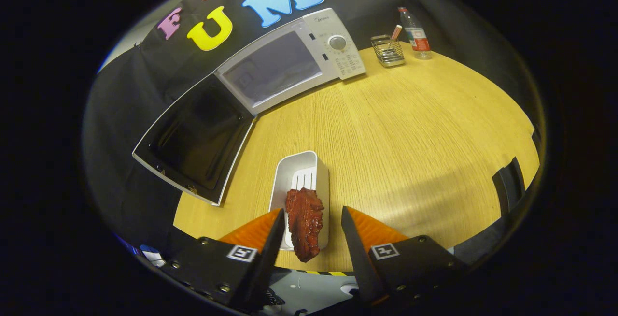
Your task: Open the microwave, put the food inside, and close the microwave door.
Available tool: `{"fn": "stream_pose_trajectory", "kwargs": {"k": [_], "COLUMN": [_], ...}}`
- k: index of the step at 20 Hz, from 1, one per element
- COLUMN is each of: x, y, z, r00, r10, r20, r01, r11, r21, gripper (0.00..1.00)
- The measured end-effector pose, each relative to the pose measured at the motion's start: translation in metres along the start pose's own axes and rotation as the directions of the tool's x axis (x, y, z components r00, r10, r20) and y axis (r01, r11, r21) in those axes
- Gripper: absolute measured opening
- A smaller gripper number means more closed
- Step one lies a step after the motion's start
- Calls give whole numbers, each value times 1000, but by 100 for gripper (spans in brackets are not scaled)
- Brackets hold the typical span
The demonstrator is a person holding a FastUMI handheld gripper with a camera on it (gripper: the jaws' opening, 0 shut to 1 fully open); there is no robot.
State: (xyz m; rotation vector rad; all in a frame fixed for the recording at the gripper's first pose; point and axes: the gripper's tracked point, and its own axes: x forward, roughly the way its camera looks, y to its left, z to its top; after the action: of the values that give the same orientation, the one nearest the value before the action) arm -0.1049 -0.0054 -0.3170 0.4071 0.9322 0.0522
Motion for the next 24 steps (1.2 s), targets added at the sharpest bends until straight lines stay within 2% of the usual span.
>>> {"fn": "stream_pose_trajectory", "kwargs": {"k": [1,2,3,5,7,9,10,11,17,24], "x": [0,0,2,-6,3,-3,-6,-1,-20,-38], "y": [1,4,5,11,12,19,15,13,25,62], "z": [-1,-3,-5,-5,-6,-7,1,3,14,71], "r00": [1000,1000,999,996,996,996,997,999,997,983], "r10": [10,21,31,62,64,76,70,54,83,153], "r20": [-6,-20,-40,-58,-55,-44,-25,-4,4,99], "r01": [-10,-20,-30,-59,-61,-75,-69,-54,-83,-150], "r11": [1000,999,999,997,997,997,997,999,996,988], "r21": [13,27,31,51,55,29,23,4,-20,-37], "gripper": [57,49,45,45,20,20,8,7,7,7]}}
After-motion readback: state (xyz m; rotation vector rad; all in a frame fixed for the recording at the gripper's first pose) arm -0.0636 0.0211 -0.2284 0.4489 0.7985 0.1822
